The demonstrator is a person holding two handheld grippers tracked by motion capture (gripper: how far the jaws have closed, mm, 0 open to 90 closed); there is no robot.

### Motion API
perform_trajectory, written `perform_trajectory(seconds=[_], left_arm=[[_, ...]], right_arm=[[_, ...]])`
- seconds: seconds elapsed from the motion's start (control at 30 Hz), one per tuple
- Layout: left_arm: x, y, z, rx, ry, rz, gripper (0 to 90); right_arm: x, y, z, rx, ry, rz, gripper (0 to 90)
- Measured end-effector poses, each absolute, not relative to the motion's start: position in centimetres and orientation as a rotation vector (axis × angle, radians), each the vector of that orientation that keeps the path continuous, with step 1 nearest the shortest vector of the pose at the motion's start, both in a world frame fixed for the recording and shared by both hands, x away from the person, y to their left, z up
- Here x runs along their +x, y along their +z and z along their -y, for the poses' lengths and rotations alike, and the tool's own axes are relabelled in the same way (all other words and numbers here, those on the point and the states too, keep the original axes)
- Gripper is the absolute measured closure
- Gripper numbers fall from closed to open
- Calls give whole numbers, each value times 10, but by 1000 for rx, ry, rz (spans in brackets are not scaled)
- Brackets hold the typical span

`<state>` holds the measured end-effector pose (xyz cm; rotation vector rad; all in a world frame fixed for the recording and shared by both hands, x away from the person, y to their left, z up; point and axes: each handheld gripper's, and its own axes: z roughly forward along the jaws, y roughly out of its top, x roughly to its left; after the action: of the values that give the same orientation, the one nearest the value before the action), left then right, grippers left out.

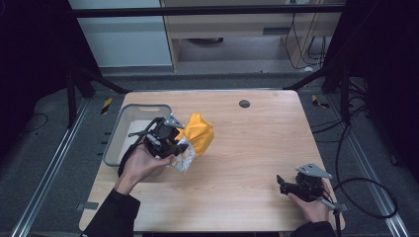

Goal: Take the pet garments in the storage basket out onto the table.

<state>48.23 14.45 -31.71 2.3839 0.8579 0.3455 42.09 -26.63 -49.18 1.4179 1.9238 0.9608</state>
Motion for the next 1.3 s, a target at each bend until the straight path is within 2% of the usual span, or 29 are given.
perform_trajectory(seconds=[1.3], left_arm=[[484,-391,-96,2529,237,-763,803]], right_arm=[[420,-491,266,1409,965,-1917,101]])
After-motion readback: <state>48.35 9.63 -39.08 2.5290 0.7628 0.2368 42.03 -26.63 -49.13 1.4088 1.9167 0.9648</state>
